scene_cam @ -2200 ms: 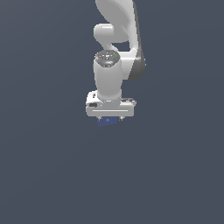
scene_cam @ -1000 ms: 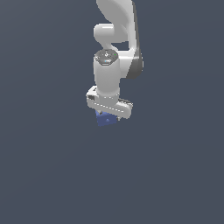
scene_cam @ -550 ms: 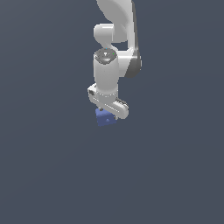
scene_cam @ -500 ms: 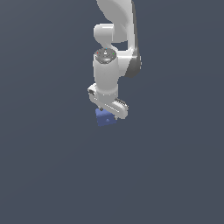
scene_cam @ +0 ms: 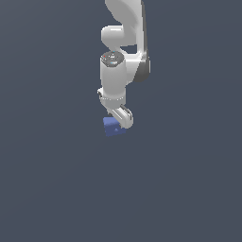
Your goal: Pick up the object and move it to a goal position.
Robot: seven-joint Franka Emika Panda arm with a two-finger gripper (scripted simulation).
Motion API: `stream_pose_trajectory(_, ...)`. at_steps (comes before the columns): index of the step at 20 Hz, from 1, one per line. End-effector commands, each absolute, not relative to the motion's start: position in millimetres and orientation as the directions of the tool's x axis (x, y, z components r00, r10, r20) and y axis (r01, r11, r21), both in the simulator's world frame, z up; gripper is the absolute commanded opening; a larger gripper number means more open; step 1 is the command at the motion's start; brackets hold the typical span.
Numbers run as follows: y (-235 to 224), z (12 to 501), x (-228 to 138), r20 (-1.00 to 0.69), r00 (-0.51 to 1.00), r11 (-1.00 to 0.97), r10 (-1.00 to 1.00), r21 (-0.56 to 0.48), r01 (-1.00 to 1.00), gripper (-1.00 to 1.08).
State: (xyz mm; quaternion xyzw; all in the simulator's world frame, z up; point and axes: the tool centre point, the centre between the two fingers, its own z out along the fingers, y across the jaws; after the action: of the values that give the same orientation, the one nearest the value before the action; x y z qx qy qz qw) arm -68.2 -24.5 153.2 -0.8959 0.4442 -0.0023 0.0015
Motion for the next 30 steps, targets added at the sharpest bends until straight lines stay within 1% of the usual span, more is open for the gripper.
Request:
stream_pose_trajectory(1,-25.9,151.9,-73.5,0.002,0.548,-0.548,-0.836,-0.004,-0.836,1.00)
stream_pose_trajectory(9,-29.7,148.3,-88.7,0.001,0.375,-0.375,-0.927,-0.002,-0.927,1.00)
stream_pose_trajectory(15,-31.3,146.6,-95.9,0.000,0.288,-0.288,-0.958,-0.001,-0.958,1.00)
stream_pose_trajectory(21,-32.1,145.8,-99.2,0.000,0.248,-0.248,-0.969,0.000,-0.969,1.00)
stream_pose_trajectory(26,-32.0,144.6,-99.1,0.000,0.250,-0.250,-0.968,0.000,-0.968,1.00)
stream_pose_trajectory(30,-32.3,134.4,-99.6,0.000,0.248,-0.248,-0.969,0.000,-0.969,1.00)
